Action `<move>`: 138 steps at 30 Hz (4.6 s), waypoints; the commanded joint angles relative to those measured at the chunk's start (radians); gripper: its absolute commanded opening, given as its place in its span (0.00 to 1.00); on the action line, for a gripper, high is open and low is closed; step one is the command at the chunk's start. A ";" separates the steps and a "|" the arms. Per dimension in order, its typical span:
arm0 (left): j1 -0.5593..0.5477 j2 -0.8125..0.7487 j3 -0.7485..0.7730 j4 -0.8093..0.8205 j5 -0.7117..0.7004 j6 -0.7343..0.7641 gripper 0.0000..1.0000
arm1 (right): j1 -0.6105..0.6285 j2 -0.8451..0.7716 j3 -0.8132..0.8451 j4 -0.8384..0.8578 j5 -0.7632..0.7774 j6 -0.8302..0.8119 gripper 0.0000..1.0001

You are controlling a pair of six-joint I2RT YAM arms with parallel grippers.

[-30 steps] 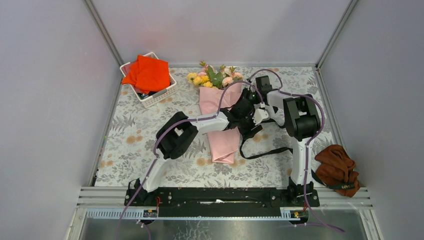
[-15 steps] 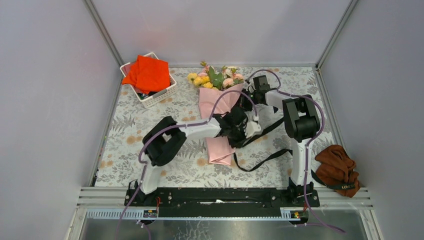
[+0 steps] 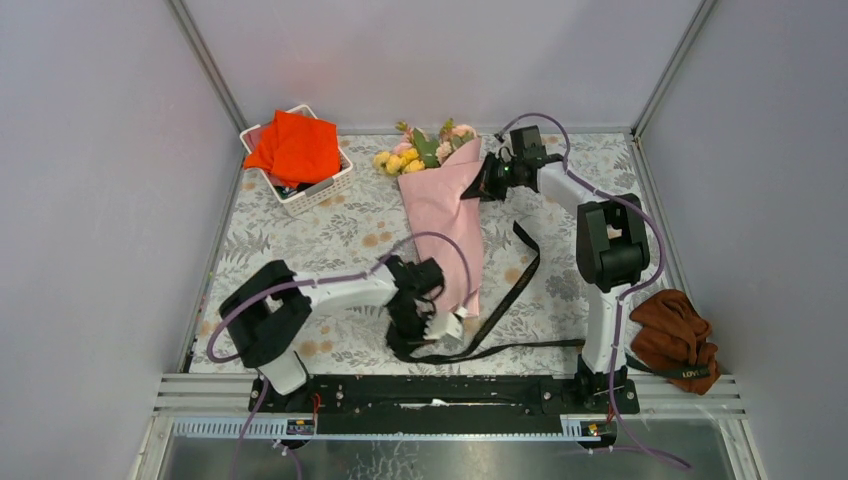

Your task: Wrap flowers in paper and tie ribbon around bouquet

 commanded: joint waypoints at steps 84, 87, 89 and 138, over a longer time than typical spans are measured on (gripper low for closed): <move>0.842 -0.029 0.536 0.180 0.154 -0.195 0.00 | 0.010 -0.233 -0.311 0.053 0.052 0.009 0.00; 0.925 -0.088 0.576 0.170 0.419 -0.412 0.00 | 0.009 -0.224 -0.339 0.082 0.041 0.021 0.00; 0.925 -0.125 0.542 0.208 0.535 -0.514 0.00 | 0.011 -0.216 -0.356 0.105 0.035 0.037 0.00; 0.379 0.375 0.260 0.693 0.167 -0.814 0.00 | 0.503 -0.847 -0.918 0.110 0.257 -1.232 0.95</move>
